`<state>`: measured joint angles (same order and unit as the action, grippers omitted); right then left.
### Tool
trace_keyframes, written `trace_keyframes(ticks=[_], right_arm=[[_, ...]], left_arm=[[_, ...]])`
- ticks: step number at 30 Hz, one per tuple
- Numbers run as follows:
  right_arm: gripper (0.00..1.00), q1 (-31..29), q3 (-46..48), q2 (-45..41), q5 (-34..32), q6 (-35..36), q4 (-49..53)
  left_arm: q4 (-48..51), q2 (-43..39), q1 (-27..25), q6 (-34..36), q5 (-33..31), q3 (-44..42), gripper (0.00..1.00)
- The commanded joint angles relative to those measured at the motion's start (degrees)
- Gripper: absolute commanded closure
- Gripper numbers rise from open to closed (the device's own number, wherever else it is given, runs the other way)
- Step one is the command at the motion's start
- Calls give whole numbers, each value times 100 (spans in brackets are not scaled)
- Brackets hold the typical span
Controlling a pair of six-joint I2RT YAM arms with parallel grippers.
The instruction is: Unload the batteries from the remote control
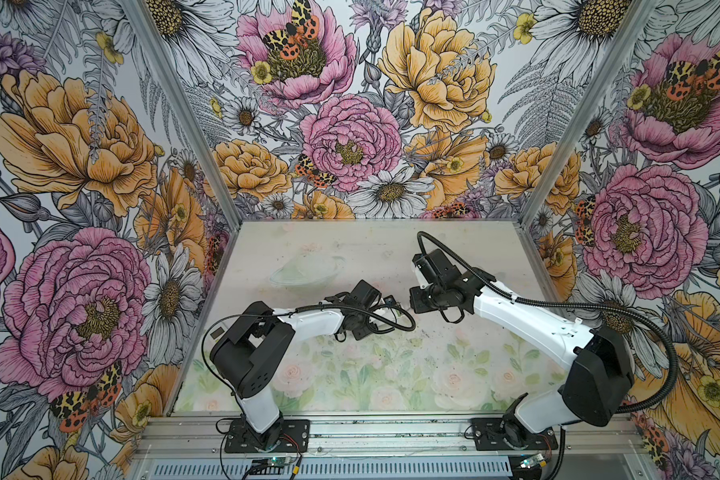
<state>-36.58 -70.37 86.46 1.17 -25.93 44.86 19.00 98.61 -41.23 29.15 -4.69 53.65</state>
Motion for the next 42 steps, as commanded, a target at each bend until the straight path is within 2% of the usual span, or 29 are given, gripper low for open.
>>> trace_keyframes(ticks=[1,9,17,31,42], right_arm=[[100,-59,-286,94,-194,138,19],[100,-104,-354,284,-150,193,23],[100,-113,-327,283,-266,130,69],[100,-202,-395,418,-42,253,70],[100,-315,-478,535,-435,339,93]], left_arm=[[94,46,10,145,117,-182,84],[94,66,6,144,118,-180,85],[128,115,13,153,130,-148,98],[130,133,26,155,113,-149,98],[125,132,19,174,139,-152,97]])
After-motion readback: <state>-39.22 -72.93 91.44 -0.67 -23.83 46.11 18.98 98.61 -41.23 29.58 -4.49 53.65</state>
